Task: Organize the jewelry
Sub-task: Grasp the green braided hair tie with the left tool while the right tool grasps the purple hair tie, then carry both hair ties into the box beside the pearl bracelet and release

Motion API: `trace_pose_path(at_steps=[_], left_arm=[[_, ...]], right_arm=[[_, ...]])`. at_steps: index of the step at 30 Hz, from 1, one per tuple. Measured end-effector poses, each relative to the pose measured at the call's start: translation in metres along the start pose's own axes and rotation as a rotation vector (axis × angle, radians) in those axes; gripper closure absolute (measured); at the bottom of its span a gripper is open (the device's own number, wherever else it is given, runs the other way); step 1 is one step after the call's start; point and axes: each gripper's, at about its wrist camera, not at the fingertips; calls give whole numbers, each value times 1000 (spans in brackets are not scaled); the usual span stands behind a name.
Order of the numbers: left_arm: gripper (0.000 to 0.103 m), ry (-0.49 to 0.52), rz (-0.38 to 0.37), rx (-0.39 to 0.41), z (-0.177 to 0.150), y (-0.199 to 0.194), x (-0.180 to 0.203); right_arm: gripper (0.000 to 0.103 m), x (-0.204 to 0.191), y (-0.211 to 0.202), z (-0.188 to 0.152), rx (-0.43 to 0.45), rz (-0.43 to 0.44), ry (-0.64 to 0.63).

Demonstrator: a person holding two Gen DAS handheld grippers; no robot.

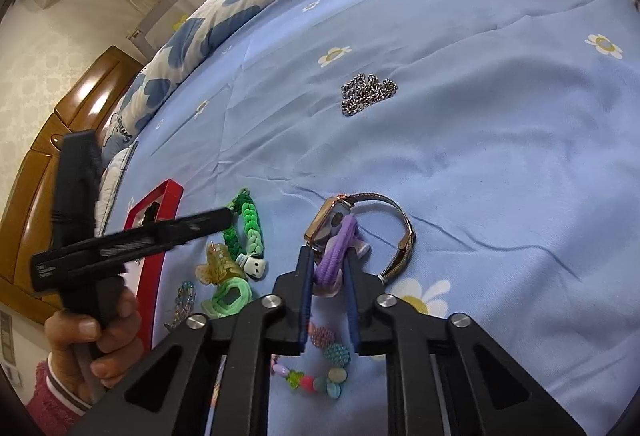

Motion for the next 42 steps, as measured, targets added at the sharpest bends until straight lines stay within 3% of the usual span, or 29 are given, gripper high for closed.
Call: trace_pose_path(at_steps=[1, 4, 23, 42], left_arm=[[89, 6, 2, 4, 0, 0, 1], [93, -7, -27, 9, -1, -4, -3], [93, -144, -63, 175, -34, -97, -60], [93, -346, -2, 230, -90, -133, -166]], right_arm=[[93, -1, 0, 0, 3, 3, -5], [94, -3, -4, 2, 16, 7, -13], [94, -57, -10, -4, 21, 84, -83], [94, -139, 37, -21, -70, 177, -216]])
Point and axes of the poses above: each gripper's, at about its wrist camera, not at the fingertips, and y roughly the way its jaws point, x to its right, z to its top, and after that the axes turned 10 degrees about z, right-handed
